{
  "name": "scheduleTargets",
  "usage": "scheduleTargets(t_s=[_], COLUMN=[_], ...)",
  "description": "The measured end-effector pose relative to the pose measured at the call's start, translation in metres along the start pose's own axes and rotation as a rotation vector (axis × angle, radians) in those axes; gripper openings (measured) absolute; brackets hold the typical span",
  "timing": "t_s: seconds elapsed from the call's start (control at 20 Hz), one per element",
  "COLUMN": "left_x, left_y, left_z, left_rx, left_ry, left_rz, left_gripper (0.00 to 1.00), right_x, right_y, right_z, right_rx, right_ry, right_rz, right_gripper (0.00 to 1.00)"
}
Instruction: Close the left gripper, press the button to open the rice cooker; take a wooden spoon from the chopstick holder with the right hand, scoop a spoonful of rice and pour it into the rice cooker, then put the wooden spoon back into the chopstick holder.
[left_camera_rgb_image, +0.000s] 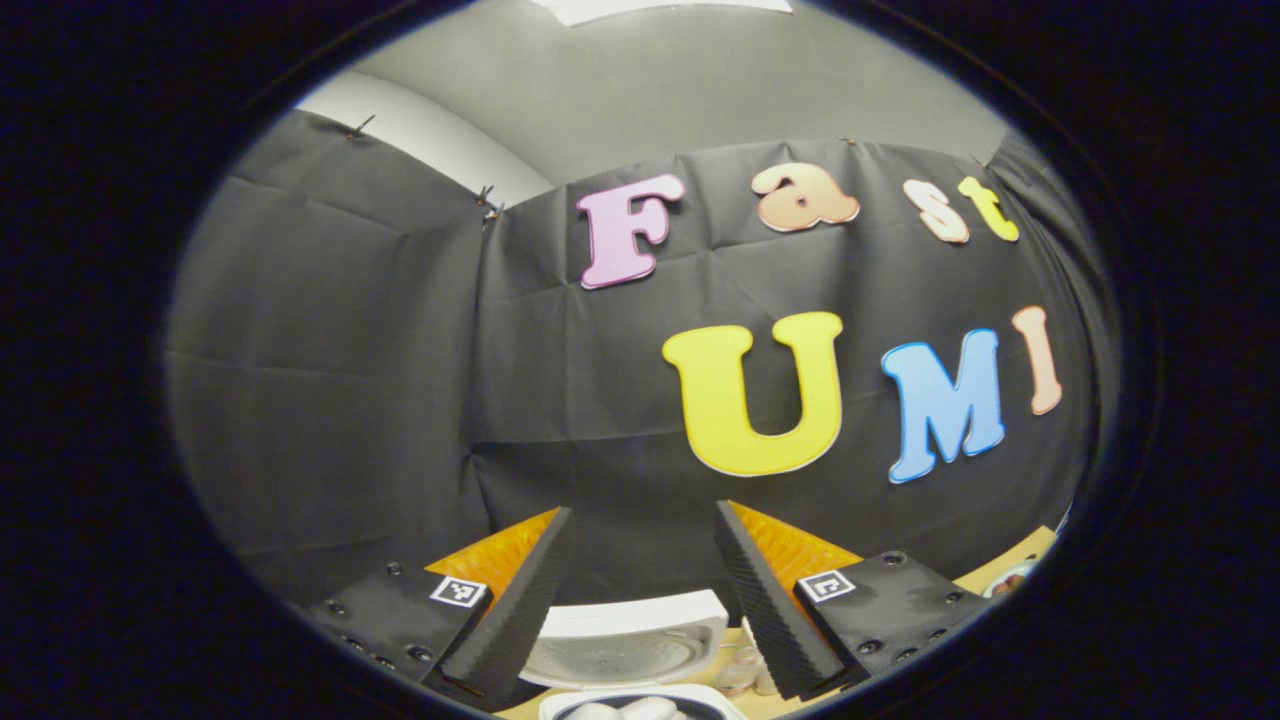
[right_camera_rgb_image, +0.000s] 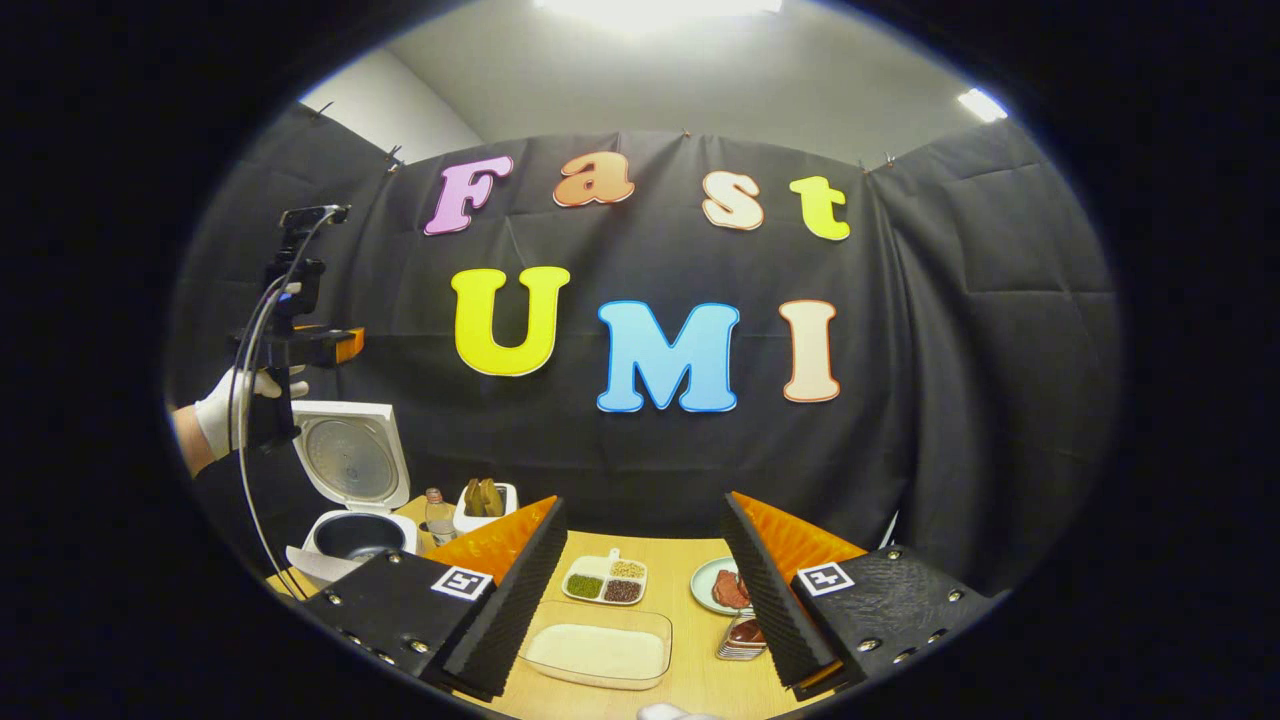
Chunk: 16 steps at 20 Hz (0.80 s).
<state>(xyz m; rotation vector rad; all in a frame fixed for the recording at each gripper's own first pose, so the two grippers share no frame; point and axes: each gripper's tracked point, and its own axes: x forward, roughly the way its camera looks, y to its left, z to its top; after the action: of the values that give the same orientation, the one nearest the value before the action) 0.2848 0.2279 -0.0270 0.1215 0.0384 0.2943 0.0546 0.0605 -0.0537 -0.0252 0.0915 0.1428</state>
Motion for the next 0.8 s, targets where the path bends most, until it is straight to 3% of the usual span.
scheduleTargets(t_s=[0.2, 0.3, 0.5, 0.8], left_x=[0.053, 0.072, 0.084, 0.070], left_y=[0.023, 0.032, 0.037, 0.035], left_z=[-0.055, -0.089, -0.140, -0.146], left_rx=[-0.016, -0.029, -0.050, -0.110], left_ry=[0.119, 0.204, 0.364, 0.465], left_rz=[0.063, 0.092, 0.120, 0.117], left_gripper=[0.95, 0.99, 0.97, 0.96], right_x=[0.006, 0.007, 0.006, 0.001], right_y=[0.008, 0.007, 0.005, 0.003], right_z=[-0.004, -0.005, -0.011, -0.016], right_rx=[0.001, 0.005, 0.012, 0.032], right_ry=[0.031, 0.042, 0.064, 0.071], right_rz=[0.016, 0.018, 0.020, 0.032], right_gripper=[0.95, 0.95, 0.95, 0.95])
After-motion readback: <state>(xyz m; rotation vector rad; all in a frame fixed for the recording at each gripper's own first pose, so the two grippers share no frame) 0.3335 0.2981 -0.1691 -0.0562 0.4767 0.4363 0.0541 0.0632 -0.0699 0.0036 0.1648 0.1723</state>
